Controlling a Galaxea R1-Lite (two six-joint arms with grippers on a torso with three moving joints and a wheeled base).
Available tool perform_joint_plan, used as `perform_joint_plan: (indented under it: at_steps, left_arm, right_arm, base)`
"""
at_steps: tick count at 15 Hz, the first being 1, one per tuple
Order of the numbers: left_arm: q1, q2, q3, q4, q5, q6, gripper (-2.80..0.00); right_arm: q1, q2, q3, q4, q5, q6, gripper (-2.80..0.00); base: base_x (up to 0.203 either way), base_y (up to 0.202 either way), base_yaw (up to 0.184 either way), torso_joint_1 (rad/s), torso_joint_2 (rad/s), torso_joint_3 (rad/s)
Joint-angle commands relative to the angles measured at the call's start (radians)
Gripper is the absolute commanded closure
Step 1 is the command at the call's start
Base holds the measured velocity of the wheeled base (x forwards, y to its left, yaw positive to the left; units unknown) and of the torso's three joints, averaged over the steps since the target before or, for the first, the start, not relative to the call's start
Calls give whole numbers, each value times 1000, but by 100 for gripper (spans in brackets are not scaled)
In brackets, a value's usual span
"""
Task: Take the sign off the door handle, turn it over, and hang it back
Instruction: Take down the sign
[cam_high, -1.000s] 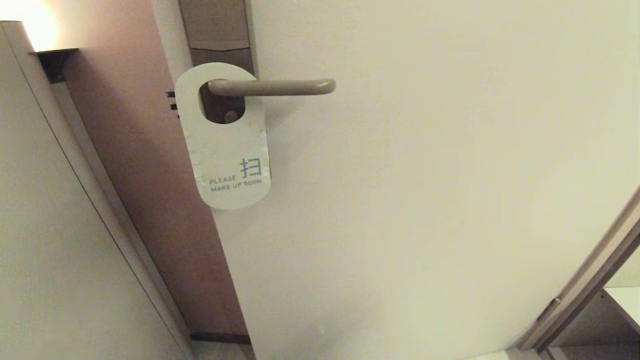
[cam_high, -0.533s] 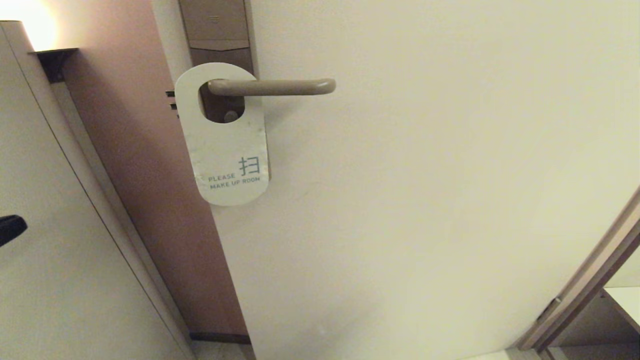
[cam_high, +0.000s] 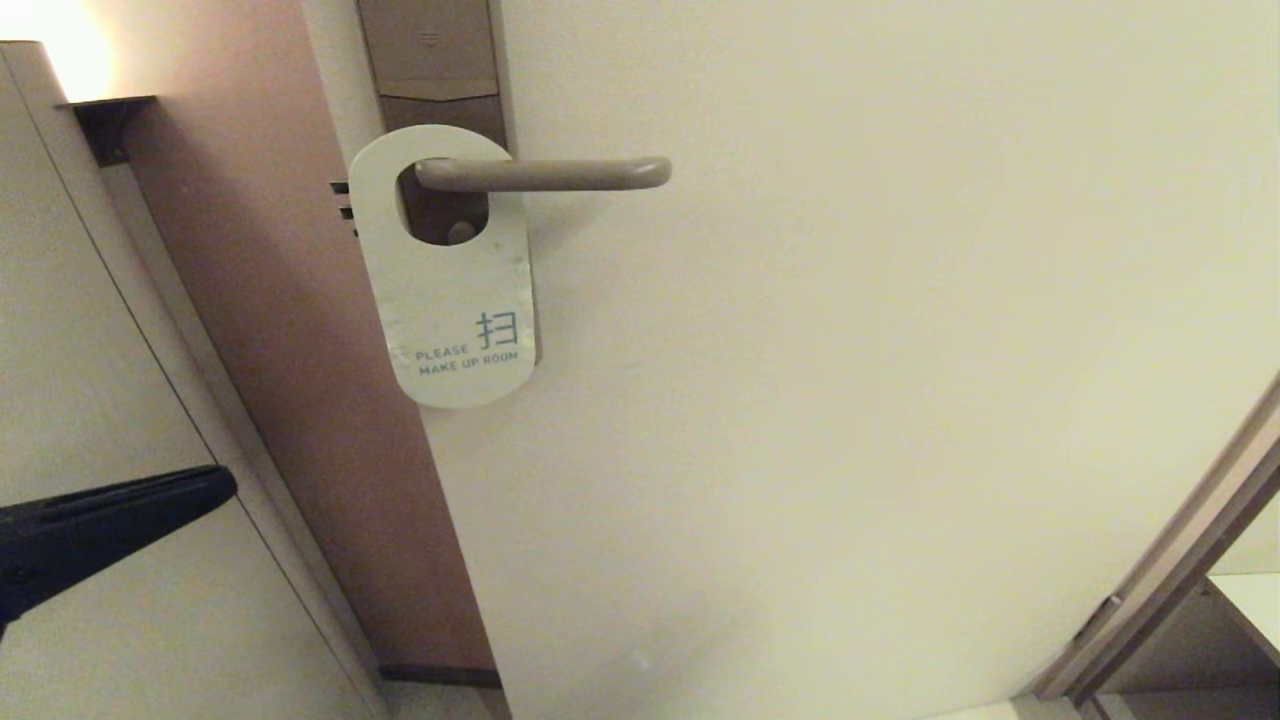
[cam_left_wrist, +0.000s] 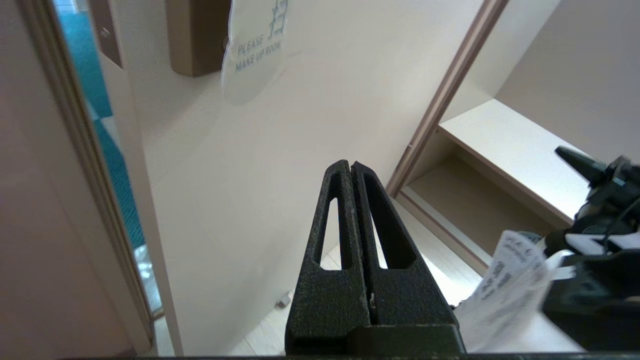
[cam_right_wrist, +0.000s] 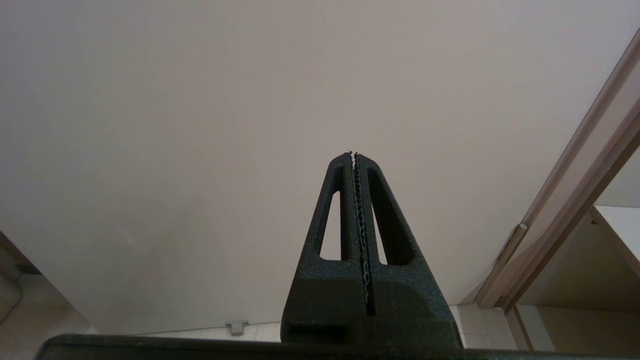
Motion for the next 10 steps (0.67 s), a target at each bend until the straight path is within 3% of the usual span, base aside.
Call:
perform_joint_plan:
  at_steps: [1,5,8,10]
  left_arm:
    - [3,52,74,-99,-7,0,0]
    - [110,124,106,-262,-28,-2,0]
    - [132,139,120,-286,-146,1,0]
    - [133,171,121,-300,-169,24,0]
  right_arm:
    - [0,1,0,0,0,0,0]
    - [0,1,0,0,0,0,0]
    - [0,1,0,0,0,0,0]
    - [0,1,0,0,0,0,0]
  base:
    - [0,0,0,0,0,0]
    - [0,0,0,0,0,0]
    - [0,0,0,0,0,0]
    - [0,0,0,0,0,0]
